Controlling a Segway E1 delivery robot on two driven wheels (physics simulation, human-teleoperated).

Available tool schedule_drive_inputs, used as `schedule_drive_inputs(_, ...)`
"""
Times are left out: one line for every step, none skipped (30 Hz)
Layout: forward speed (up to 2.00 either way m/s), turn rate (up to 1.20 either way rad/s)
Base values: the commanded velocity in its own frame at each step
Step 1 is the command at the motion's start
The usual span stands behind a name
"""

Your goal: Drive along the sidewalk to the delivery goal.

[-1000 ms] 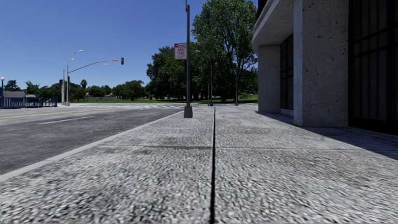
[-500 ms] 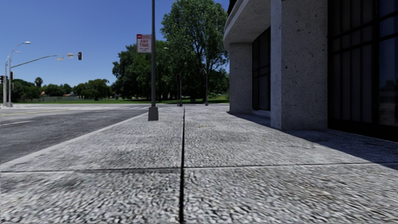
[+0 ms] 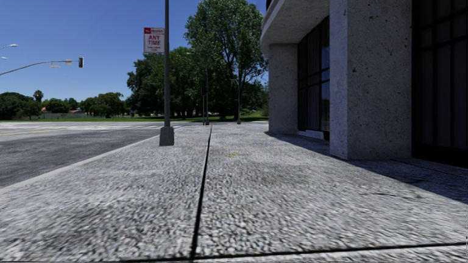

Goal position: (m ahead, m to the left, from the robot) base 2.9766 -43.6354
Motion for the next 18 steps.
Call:
schedule_drive_inputs(2.00,0.00)
schedule_drive_inputs(2.00,0.00)
schedule_drive_inputs(2.00,0.00)
schedule_drive_inputs(2.00,0.00)
schedule_drive_inputs(2.00,0.00)
schedule_drive_inputs(2.00,0.00)
schedule_drive_inputs(2.00,0.00)
schedule_drive_inputs(2.00,0.00)
schedule_drive_inputs(2.00,0.00)
schedule_drive_inputs(2.00,0.00)
schedule_drive_inputs(2.00,0.00)
schedule_drive_inputs(2.00,0.00)
schedule_drive_inputs(2.00,0.00)
schedule_drive_inputs(2.00,0.00)
schedule_drive_inputs(2.00,0.00)
schedule_drive_inputs(2.00,0.00)
schedule_drive_inputs(2.00,0.00)
schedule_drive_inputs(2.00,0.00)
